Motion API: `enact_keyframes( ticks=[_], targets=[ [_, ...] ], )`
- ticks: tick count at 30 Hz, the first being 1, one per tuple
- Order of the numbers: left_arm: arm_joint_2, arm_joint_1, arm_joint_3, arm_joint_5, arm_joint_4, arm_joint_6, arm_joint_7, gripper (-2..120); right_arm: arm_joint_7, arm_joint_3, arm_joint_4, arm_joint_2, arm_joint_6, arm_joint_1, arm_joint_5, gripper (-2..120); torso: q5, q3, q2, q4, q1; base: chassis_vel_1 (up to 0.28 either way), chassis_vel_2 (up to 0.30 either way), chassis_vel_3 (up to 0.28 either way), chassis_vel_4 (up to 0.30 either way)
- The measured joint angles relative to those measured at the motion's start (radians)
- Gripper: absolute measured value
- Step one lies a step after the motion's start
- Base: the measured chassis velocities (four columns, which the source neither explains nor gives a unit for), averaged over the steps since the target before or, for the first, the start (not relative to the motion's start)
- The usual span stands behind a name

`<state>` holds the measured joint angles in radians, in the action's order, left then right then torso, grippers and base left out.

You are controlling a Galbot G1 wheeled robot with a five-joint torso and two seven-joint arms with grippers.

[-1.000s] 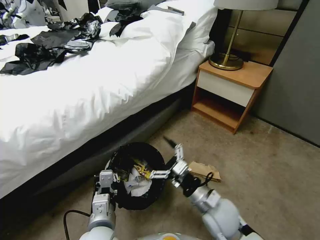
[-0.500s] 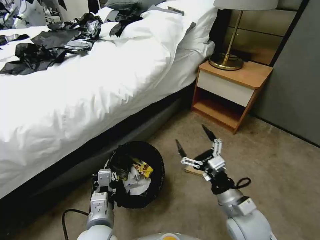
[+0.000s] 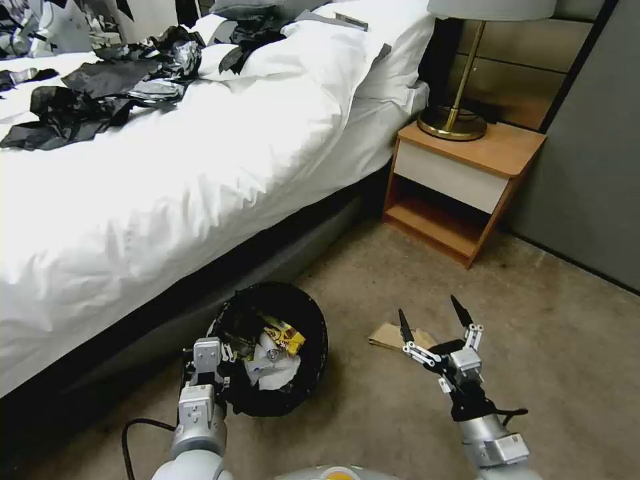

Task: Pick up the trash bin, then pick up the garbage from the floor and place it into the trash bin.

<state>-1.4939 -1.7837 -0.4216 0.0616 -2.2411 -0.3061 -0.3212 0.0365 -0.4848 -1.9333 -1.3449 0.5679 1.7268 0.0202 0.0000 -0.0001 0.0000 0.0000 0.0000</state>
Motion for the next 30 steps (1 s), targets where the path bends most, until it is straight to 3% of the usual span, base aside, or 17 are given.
enact_keyframes(
  ticks=[12,18,30],
  targets=[
    [0.0,-0.001,0.0,0.0,0.0,0.0,0.0,1,-0.016,-0.004,0.025,-0.015,0.023,-0.021,0.029,100,0.0,0.0,0.0,0.0,0.0,0.0,0.0,0.0,0.0],
    [0.001,0.001,0.003,0.0,0.003,0.0,0.0,1,-0.074,0.0,0.026,-0.027,0.015,-0.033,0.045,100,0.0,0.0,0.0,0.0,0.0,0.0,0.0,0.0,0.0],
    [0.003,-0.002,0.005,0.0,0.002,0.001,0.0,1,-0.062,-0.013,0.021,-0.026,0.011,-0.042,0.059,100,0.0,0.0,0.0,0.0,0.0,0.0,0.0,0.0,0.0]
  ],
)
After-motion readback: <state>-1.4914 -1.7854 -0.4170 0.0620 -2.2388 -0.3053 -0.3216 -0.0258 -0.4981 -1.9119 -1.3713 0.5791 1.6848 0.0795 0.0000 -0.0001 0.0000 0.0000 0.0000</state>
